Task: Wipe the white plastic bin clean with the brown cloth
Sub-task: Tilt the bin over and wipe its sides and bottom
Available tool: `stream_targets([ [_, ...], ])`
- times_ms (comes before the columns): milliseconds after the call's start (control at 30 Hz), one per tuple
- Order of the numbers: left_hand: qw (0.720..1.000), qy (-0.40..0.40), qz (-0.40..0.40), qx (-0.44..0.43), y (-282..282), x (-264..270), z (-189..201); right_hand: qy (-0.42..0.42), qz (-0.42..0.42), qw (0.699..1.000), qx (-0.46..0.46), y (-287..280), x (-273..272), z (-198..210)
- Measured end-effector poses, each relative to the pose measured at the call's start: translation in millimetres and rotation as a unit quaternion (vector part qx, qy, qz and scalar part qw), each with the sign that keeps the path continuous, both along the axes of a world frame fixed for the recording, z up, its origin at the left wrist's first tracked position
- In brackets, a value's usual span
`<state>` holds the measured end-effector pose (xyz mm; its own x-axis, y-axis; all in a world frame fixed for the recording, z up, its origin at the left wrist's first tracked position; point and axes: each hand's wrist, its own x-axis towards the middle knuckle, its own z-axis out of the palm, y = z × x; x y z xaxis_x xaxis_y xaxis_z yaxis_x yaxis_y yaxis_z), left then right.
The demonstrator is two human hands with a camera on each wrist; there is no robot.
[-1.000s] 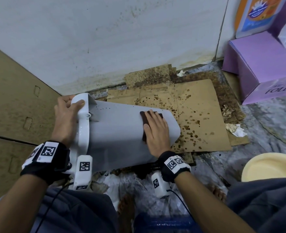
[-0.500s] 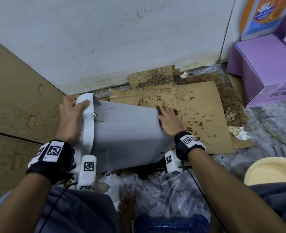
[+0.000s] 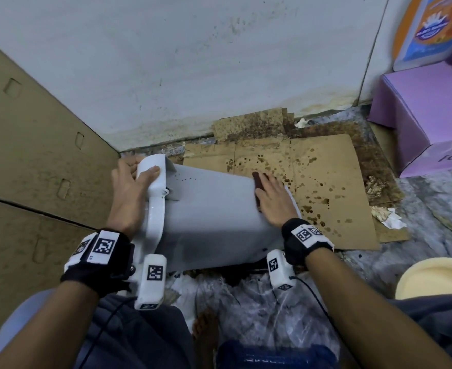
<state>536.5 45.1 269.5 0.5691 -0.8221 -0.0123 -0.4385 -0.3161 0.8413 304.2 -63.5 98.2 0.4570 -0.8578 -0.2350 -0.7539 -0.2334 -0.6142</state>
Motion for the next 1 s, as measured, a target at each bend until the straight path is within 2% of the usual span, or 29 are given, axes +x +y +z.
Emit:
stream_targets([
  [67,1.0,-0.003,0.001,0.009,0.1,-1.4,0.9,-0.005,-0.022,1.0,0.017,2.8,2.8,0.7],
  [133,1.0,-0.001,-0.001,0.012,1.1,-2.4,3.9,-0.041,-0.025,0.998,0.027,13.5,16.9,20.8],
  [300,1.0,-0.012,-0.01,0.011,3.5,-11.1,6.0,-0.132,0.067,0.989,0.01,39.4,70.7,89.2],
  [400,1.0,-0.018,-0.014,0.011,9.1,-13.5,6.7,-0.166,0.102,0.981,-0.006,49.6,87.4,110.4],
  [533,1.0,-0.01,-0.013,0.009,17.6,-13.4,7.2,-0.171,0.098,0.98,-0.033,49.6,69.8,97.8],
  [733,1.0,-0.003,-0.016,0.004,18.4,-12.8,5.6,-0.1,-0.002,0.995,0.03,28.4,24.2,47.8],
  [833,1.0,-0.003,-0.015,0.005,16.4,-15.0,5.1,-0.094,-0.023,0.994,0.047,29.7,30.3,51.8],
  [1000,1.0,-0.002,-0.007,0.013,14.0,-14.0,7.1,-0.124,0.108,0.986,-0.028,62.4,65.8,93.5],
])
